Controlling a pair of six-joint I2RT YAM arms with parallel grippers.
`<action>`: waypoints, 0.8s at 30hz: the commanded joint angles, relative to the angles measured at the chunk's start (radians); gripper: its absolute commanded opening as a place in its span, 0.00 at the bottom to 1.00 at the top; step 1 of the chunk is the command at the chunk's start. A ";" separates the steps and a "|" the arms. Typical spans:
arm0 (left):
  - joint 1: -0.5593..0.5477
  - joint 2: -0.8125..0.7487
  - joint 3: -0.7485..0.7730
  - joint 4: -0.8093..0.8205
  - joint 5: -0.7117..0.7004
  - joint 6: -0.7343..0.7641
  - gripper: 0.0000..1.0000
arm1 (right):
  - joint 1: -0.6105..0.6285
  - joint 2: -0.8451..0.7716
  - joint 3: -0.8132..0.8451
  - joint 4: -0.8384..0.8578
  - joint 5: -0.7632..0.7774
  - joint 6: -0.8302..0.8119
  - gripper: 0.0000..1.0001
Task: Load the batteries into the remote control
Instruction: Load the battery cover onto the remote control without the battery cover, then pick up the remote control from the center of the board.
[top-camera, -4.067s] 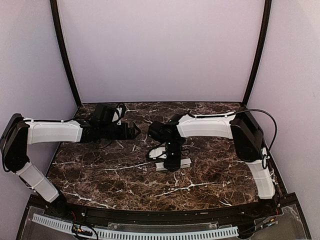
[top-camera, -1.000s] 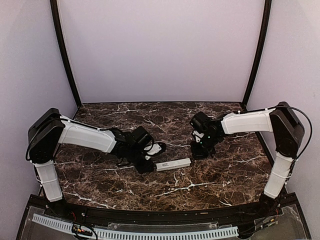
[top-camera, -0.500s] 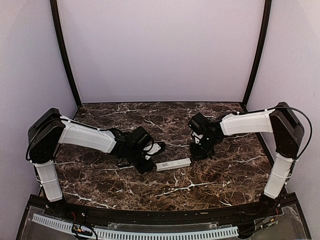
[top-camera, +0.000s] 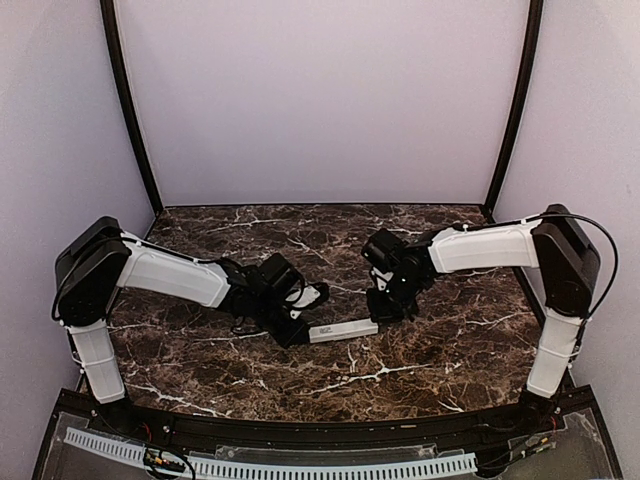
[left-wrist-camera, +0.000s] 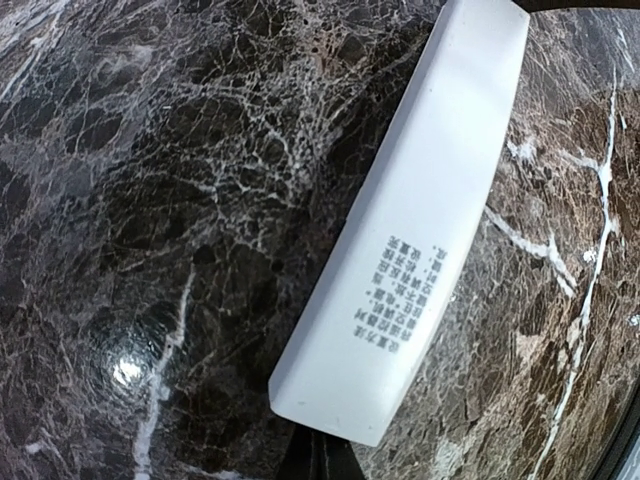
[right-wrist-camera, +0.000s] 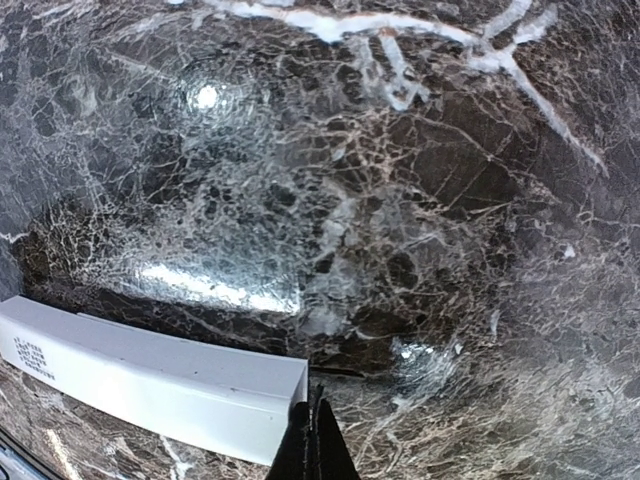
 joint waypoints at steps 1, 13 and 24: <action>-0.010 -0.022 -0.053 -0.014 -0.018 0.008 0.00 | -0.026 -0.062 -0.047 0.027 -0.017 0.005 0.00; 0.057 -0.117 -0.008 -0.207 -0.257 -0.048 0.09 | -0.098 -0.176 0.026 -0.011 0.023 -0.382 0.31; 0.197 -0.581 -0.158 0.037 -0.322 -0.119 0.99 | 0.107 -0.099 0.104 0.183 -0.227 -1.176 0.96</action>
